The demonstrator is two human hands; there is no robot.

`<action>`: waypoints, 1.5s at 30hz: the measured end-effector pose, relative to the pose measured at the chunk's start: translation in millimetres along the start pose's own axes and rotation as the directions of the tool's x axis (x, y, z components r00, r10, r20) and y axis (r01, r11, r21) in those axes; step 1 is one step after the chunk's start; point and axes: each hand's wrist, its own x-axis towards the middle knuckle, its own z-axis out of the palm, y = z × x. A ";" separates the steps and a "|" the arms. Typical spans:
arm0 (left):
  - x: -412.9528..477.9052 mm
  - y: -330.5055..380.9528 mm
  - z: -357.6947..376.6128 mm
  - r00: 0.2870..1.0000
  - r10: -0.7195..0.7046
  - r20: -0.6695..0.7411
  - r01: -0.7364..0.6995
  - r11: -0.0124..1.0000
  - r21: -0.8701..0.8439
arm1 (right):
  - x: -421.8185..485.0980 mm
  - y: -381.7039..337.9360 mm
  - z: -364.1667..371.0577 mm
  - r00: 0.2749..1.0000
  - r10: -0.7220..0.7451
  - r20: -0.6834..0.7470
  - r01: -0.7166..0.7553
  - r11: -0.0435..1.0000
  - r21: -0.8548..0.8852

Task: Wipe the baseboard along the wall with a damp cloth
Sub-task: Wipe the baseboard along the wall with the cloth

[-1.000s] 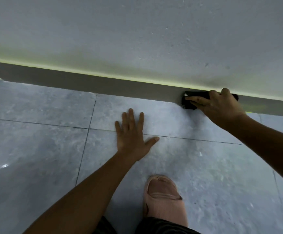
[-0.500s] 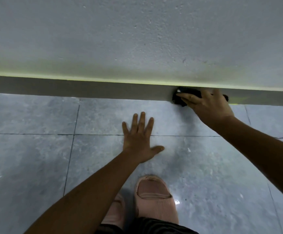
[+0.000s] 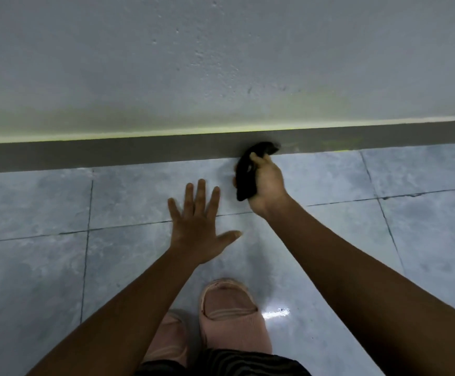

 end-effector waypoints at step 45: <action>44.9 60.4 -6.5 0.918 0.384 -0.103 -0.376 0.923 0.082 | 34.0 -65.6 -56.3 0.973 -0.099 -0.207 0.024 0.942 -0.335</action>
